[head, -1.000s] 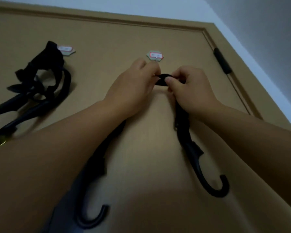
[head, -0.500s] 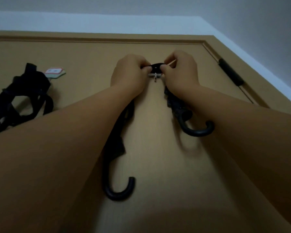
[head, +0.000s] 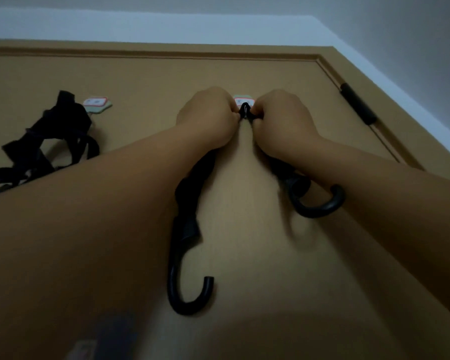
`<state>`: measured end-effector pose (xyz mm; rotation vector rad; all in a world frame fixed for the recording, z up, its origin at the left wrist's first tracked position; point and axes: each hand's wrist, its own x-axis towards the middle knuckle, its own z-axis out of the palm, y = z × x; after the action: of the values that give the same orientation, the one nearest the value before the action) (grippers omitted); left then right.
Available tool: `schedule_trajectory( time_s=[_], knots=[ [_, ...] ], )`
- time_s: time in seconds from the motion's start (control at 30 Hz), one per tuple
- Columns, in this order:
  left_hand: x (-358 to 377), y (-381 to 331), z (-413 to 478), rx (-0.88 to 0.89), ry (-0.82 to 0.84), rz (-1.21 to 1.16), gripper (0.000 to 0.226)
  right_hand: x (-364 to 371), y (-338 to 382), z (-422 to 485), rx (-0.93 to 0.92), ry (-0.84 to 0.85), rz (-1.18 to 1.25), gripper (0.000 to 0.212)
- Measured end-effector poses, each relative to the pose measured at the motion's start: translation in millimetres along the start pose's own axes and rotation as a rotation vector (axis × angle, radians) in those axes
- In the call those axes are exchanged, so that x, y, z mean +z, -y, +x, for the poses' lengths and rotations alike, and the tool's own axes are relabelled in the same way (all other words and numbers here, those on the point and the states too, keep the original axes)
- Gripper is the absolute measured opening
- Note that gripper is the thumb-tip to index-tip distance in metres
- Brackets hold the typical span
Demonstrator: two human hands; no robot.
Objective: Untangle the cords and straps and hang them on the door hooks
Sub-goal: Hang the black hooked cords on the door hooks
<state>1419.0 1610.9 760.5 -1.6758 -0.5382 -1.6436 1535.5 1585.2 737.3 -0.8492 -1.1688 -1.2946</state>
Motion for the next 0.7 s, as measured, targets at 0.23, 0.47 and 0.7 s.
schedule_trajectory(
  time_s=[0.23, 0.47, 0.7],
  knots=[
    [-48, 8, -38, 0.144, 0.007, 0.119, 0.031, -28, 43, -11, -0.177, 0.062, -0.289, 0.019],
    [-97, 38, -91, 0.214, -0.070, 0.220, 0.026, -33, 103, -32, -0.233, 0.015, 0.050, 0.015],
    [-139, 112, -111, 0.186, -0.079, 0.436, 0.024, 6, 158, -33, -0.186, 0.234, 0.426, 0.028]
  ],
)
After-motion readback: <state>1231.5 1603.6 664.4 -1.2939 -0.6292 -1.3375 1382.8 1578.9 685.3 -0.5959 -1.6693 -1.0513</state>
